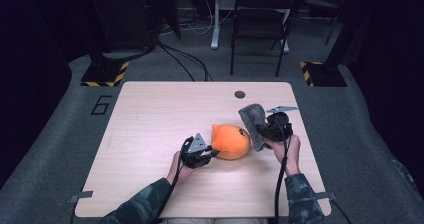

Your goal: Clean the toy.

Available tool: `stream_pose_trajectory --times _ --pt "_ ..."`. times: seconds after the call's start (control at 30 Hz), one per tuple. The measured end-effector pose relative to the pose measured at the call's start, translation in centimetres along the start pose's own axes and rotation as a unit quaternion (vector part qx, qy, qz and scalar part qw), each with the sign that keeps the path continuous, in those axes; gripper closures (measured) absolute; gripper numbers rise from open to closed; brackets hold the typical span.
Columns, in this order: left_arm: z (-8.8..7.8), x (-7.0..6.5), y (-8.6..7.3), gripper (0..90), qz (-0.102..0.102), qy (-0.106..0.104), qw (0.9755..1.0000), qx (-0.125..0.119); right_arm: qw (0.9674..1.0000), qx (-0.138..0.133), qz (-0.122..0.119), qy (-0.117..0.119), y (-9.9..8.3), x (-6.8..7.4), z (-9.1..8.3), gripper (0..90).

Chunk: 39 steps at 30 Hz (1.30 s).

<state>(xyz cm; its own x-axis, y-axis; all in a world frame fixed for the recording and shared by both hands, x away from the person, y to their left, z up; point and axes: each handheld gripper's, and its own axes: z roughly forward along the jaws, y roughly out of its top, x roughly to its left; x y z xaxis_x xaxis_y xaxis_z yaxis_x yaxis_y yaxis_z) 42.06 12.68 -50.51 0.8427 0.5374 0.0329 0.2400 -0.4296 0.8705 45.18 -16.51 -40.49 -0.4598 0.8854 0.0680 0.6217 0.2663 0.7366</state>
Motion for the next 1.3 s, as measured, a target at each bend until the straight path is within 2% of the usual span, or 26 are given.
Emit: stream_pose_trajectory --times 0.07,0.13,0.17,0.23,0.3,0.4,0.43,0.47,0.5,0.57,0.67,0.7,0.77,0.8,0.93,1.07,1.17,1.23,1.3 --pt "0.1 0.1 0.0 72.5 0.001 0.0 1.0 -0.005 0.9997 -0.009 -0.012 0.019 0.6 1.5 -0.5 73.5" --pt "0.1 0.2 0.0 72.3 -0.004 -0.002 1.0 -0.008 0.999 -0.002 -0.029 0.033 0.7 2.9 0.0 73.4" --pt "0.1 0.2 -0.1 72.2 -0.006 -0.002 1.0 -0.008 0.9987 0.012 -0.037 0.033 0.6 3.6 0.8 73.3" --pt "0.0 0.2 -0.2 71.2 -0.008 0.0 0.9999 -0.005 0.9975 0.037 -0.055 0.023 0.1 4.2 2.2 73.4" --pt "0.0 0.1 -0.2 67.8 -0.007 0.002 1.0 -0.003 0.9973 0.051 -0.05 0.016 -0.6 4.3 3.6 73.5" --pt "0.0 -0.2 0.0 51.1 0.001 0.01 0.9999 0.004 0.9977 0.049 -0.045 0.011 -0.8 4.2 3.9 73.5" --pt "0.0 -0.6 0.0 45.3 0.01 0.019 0.9997 0.01 0.9975 0.049 -0.05 0.011 -0.8 4.2 3.9 73.5" --pt "0.1 -0.9 -0.1 40.7 0.027 0.03 0.9991 0.015 0.9976 0.047 -0.049 0.011 -0.8 4.2 3.9 73.5" --pt "0.3 -1.2 -0.2 37.7 0.036 0.037 0.9985 0.017 0.9978 0.048 -0.046 0.011 -0.8 4.2 4.0 73.4" --pt "0.7 -1.5 -0.4 33.7 0.033 0.042 0.9984 0.021 0.998 0.046 -0.041 0.011 -0.8 4.3 4.2 73.4" --pt "1.5 -1.9 -0.9 30.8 0.035 0.059 0.9973 0.027 0.998 0.047 -0.041 0.007 -0.8 4.6 4.3 73.3" --pt "1.7 -2.0 -0.9 31.2 0.037 0.069 0.9966 0.024 0.9978 0.045 -0.048 0.007 -0.8 4.6 4.4 73.3" --pt "1.9 -2.2 -0.9 35.0 0.034 0.079 0.9961 0.02 0.9982 0.047 -0.038 0.006 -0.9 4.8 4.3 73.2" --pt "1.9 -2.2 -0.9 38.1 0.032 0.083 0.9958 0.018 0.998 0.045 -0.044 0.007 -0.9 4.7 4.4 73.2" --pt "1.9 -2.1 -1.0 54.1 0.023 0.083 0.9963 0.006 0.9981 0.042 -0.043 0.013 -0.9 4.3 4.4 72.9" --pt "1.6 -1.7 -0.9 66.9 0.015 0.068 0.9975 0.004 0.9983 0.039 -0.042 0.01 -0.7 4.4 4.1 72.6" --pt "1.1 -1.3 -0.3 70.8 0.003 0.053 0.9985 0.006 0.9981 0.031 -0.053 0.007 -0.3 4.6 3.4 72.7" --pt "0.7 -0.9 0.3 71.9 -0.018 0.036 0.9992 0.001 0.9983 0.023 -0.053 0.007 0.1 4.8 2.6 72.8" --pt "0.2 -0.5 0.7 72.4 -0.04 0.019 0.999 0.0 0.9983 0.015 -0.051 0.022 0.7 4.9 1.5 72.8"
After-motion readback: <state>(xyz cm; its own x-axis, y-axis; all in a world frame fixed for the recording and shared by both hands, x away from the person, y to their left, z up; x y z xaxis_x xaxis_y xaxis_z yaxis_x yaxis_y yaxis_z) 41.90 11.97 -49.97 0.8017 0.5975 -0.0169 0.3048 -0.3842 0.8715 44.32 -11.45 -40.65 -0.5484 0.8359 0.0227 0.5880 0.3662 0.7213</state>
